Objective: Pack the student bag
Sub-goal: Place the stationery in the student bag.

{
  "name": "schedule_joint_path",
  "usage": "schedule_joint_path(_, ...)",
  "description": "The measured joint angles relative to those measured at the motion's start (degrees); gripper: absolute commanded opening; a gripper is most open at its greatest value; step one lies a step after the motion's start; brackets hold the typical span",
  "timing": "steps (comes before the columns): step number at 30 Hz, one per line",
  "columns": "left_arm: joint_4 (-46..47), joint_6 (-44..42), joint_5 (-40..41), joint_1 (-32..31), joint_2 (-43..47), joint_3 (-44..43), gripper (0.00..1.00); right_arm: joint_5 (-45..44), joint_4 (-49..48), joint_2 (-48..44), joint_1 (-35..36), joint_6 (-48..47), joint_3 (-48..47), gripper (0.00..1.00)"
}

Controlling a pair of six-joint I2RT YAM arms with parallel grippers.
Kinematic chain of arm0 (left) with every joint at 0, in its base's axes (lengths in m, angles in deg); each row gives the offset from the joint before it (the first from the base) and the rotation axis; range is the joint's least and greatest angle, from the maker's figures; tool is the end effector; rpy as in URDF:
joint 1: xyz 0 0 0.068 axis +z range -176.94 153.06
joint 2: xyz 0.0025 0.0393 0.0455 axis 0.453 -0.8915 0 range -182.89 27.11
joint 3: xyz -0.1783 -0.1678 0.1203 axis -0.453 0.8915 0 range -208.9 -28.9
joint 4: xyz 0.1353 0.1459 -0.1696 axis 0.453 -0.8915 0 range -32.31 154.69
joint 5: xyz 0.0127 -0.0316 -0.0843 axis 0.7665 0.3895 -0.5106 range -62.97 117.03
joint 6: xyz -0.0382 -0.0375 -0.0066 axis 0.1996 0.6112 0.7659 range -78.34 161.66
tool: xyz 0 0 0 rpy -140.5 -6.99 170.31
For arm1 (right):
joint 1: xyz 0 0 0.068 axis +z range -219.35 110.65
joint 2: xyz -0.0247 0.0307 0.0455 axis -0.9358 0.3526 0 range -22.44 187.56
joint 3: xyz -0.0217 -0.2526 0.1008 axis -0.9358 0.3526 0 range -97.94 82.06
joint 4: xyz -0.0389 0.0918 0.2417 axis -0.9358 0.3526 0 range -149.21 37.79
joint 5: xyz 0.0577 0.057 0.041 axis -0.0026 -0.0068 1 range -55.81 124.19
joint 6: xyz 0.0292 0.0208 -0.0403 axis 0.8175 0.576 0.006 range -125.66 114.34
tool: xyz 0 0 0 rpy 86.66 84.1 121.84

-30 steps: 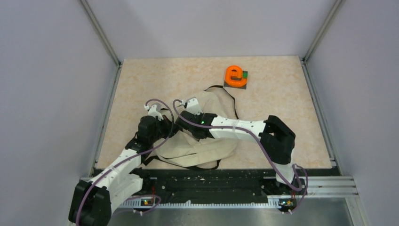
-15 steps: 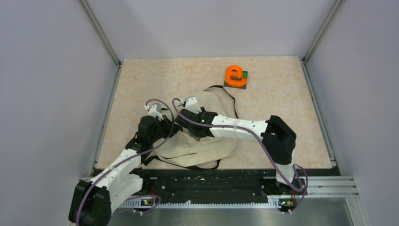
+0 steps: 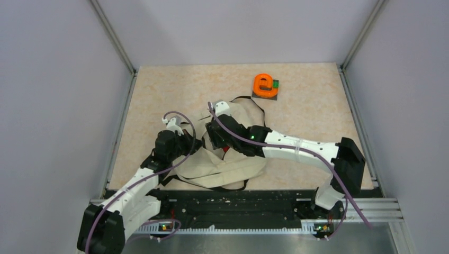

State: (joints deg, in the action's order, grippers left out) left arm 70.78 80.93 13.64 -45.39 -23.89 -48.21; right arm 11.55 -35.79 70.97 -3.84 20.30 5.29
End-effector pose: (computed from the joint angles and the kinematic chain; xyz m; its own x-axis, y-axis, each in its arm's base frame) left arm 0.1794 -0.0686 0.1940 -0.6377 -0.4363 -0.6348 0.1323 0.7498 -0.6482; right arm 0.1655 0.3306 0.2955 -0.5540 -0.2418 -0.7966 -0.5287 0.8414 0.1123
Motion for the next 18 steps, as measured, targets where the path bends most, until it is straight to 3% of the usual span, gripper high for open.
schedule_joint_path(6,-0.2,0.0,0.1,0.0,0.3,0.0,0.0,-1.2,-0.9,-1.4,0.0,-1.7,0.0,0.57)
schedule_joint_path(14,-0.6,0.0,0.2,0.0,1.0,0.0,0.0,-8.0,3.0,1.0,0.0,-3.1,-0.1,0.56)
schedule_joint_path(18,-0.8,0.0,0.3,0.0,1.0,0.0,0.0,-9.7,4.3,4.7,-0.1,-3.5,-0.2,0.39)
